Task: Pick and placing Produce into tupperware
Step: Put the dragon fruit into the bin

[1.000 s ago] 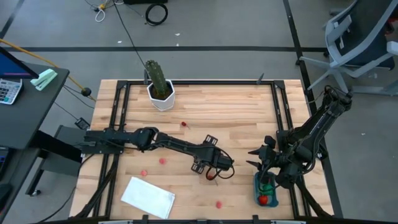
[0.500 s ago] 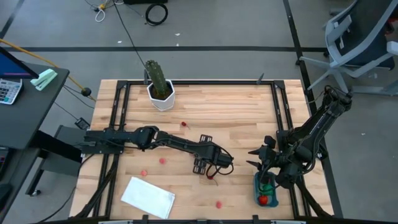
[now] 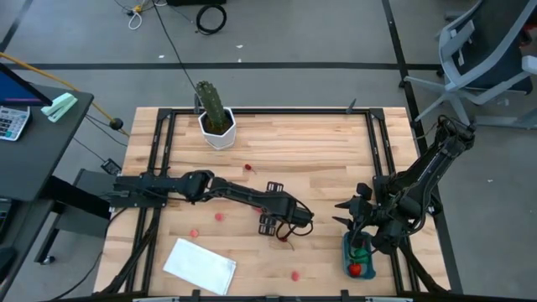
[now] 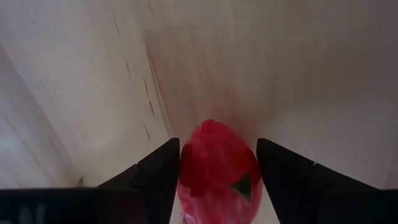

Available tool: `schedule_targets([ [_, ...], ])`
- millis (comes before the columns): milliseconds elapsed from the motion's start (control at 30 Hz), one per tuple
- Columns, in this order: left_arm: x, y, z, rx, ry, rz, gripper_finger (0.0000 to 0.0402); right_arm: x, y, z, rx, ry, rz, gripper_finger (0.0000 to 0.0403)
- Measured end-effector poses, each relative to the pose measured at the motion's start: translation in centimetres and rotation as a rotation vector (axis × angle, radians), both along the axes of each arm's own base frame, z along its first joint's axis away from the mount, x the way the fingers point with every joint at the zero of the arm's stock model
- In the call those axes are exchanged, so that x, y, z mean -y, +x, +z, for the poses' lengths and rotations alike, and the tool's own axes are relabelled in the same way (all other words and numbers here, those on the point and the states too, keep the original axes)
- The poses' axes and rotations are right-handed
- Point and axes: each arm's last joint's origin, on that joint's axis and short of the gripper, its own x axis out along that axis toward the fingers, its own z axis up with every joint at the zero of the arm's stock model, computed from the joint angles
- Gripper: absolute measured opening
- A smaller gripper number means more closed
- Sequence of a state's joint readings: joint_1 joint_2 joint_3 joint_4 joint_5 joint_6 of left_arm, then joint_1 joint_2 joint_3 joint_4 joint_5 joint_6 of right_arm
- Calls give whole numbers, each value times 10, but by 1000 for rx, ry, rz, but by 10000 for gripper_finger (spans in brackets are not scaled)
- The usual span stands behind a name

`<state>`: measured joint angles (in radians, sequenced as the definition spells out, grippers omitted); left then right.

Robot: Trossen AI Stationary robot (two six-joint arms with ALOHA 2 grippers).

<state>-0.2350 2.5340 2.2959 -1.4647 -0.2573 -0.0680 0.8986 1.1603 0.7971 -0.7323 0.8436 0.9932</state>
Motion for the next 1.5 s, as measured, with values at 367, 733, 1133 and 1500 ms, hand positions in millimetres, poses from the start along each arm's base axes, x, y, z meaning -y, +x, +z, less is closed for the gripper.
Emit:
schedule_targets([
  [367,11,-7,1,-30,13,9,265,0,0,0,0,-1,1,184],
  [733,9,-11,2,-66,30,51,264,0,0,0,0,-1,1,172],
  [1133,9,-5,0,-2,12,59,253,0,0,0,-1,0,1,163],
  [1500,8,-5,0,11,15,106,251,0,0,0,1,7,-5,165],
])
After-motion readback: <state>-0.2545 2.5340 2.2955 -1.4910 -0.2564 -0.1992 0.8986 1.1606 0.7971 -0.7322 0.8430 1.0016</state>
